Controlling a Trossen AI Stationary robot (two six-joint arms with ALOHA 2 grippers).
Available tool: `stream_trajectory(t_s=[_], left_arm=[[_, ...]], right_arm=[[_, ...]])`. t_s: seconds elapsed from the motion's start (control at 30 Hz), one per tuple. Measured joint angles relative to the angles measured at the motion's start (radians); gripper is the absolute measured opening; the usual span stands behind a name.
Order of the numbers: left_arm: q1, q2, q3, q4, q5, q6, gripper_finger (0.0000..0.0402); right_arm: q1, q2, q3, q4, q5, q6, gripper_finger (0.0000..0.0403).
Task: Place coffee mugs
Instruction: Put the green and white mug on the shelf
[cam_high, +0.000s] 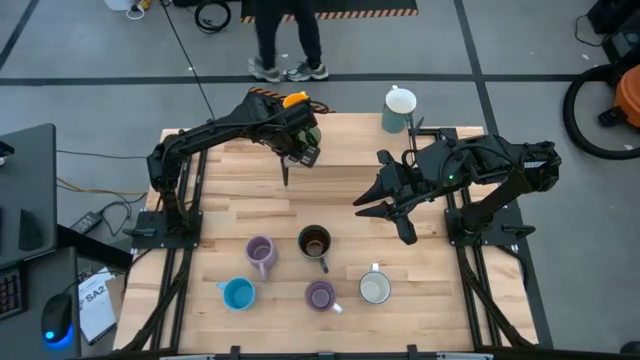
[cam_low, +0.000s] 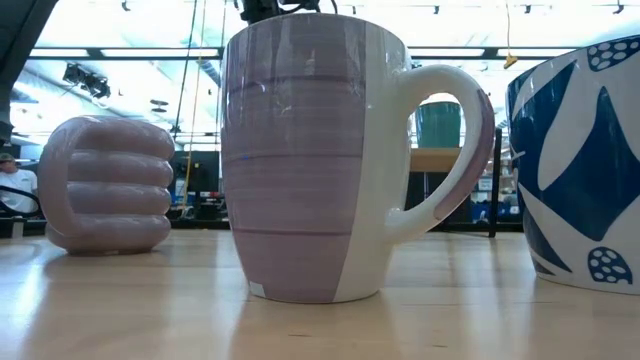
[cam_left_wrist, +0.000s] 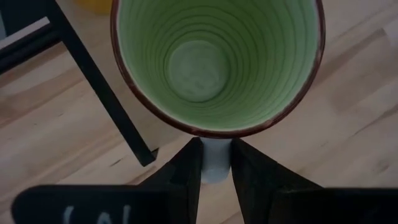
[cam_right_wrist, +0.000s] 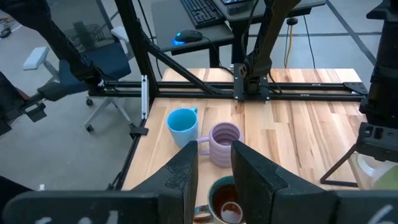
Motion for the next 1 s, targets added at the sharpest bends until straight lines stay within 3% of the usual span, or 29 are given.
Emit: stream_trajectory(t_s=[0.3, 0.73, 1.0], left_arm=[[-0.002, 0.000, 0.000, 0.047, -0.008, -0.058, 0.0097], [-0.003, 0.000, 0.000, 0.063, -0.044, -0.058, 0.0159], [-0.003, -0.004, 0.000, 0.074, -0.047, -0.022, 0.0176]], right_arm=[[0.000, 0.000, 0.000, 0.000, 0.000, -0.003, 0.0102], [0.000, 0.000, 0.000, 0.000, 0.000, -0.003, 0.0102], [0.000, 0.000, 0.000, 0.000, 0.000, -0.003, 0.0102]])
